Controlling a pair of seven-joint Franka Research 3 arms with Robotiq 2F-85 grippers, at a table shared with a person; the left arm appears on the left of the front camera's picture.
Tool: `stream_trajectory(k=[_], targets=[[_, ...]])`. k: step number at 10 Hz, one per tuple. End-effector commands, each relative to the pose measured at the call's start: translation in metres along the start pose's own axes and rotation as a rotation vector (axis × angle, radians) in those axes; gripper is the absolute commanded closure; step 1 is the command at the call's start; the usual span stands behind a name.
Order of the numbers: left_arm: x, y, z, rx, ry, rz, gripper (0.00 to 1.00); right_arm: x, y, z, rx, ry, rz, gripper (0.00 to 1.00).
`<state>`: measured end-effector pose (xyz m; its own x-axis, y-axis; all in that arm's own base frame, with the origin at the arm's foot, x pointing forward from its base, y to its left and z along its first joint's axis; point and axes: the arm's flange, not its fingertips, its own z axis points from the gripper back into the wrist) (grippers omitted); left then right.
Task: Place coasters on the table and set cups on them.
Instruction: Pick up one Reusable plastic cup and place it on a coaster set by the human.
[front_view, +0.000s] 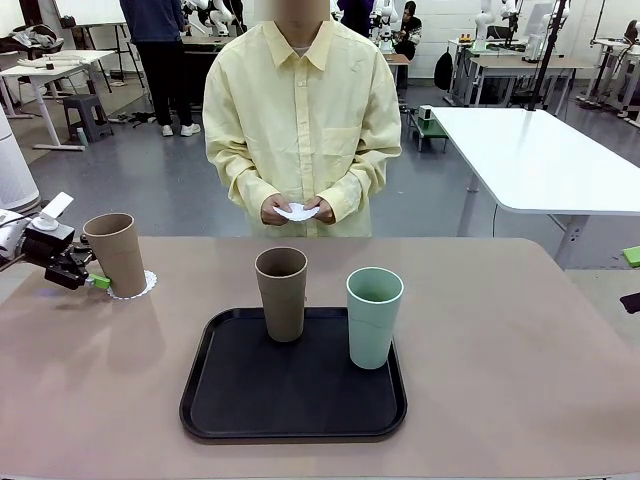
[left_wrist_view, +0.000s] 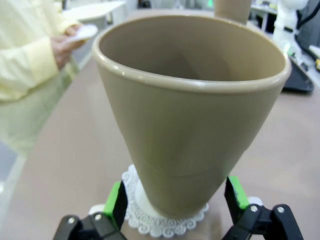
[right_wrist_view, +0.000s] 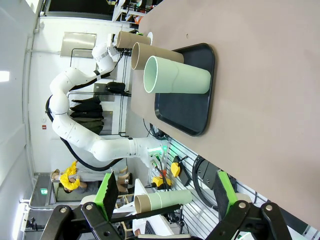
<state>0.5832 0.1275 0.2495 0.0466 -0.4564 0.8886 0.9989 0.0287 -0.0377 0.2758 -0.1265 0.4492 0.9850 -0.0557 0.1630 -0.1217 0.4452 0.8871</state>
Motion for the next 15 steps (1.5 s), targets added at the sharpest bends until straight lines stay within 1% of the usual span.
stream_trajectory(k=[1, 3, 4, 7, 8, 9, 10, 12, 14, 15], targets=[[0.012, -0.007, 0.005, -0.004, 0.143, -0.001, 0.0, 0.002, 0.0, 0.0, 0.02, -0.005, 0.011, 0.0], [0.027, -0.019, 0.024, -0.027, 0.221, 0.029, 0.0, 0.002, 0.0, 0.0, 0.02, -0.005, 0.011, 0.0], [0.039, -0.028, 0.036, -0.027, 0.298, 0.061, 0.0, 0.002, 0.0, 0.0, 0.02, -0.005, 0.011, 0.0], [0.082, -0.052, 0.071, 0.013, 0.586, 0.129, 0.0, 0.002, 0.0, 0.0, 0.02, -0.005, 0.011, 0.0], [0.102, -0.06, 0.081, 0.01, 0.684, 0.105, 0.0, 0.002, 0.0, 0.0, 0.02, -0.005, 0.011, 0.0], [0.119, -0.066, 0.086, 0.026, 0.742, 0.085, 0.0, 0.002, 0.0, 0.0, 0.02, -0.005, 0.011, 0.0], [0.141, -0.074, 0.087, 0.056, 0.761, 0.071, 0.0, 0.002, 0.0, 0.0, 0.02, -0.005, 0.011, 0.0], [0.188, -0.091, 0.079, 0.244, 0.792, 0.114, 0.0, 0.002, 0.0, 0.0, 0.02, -0.005, 0.011, 0.0], [0.226, -0.107, 0.065, 0.292, 0.853, 0.178, 0.0, 0.002, 0.0, 0.0, 0.02, -0.005, 0.011, 0.0], [0.243, -0.112, 0.056, 0.32, 0.895, 0.242, 0.0, 0.002, 0.0, 0.0, 0.02, -0.005, 0.011, 0.0]])
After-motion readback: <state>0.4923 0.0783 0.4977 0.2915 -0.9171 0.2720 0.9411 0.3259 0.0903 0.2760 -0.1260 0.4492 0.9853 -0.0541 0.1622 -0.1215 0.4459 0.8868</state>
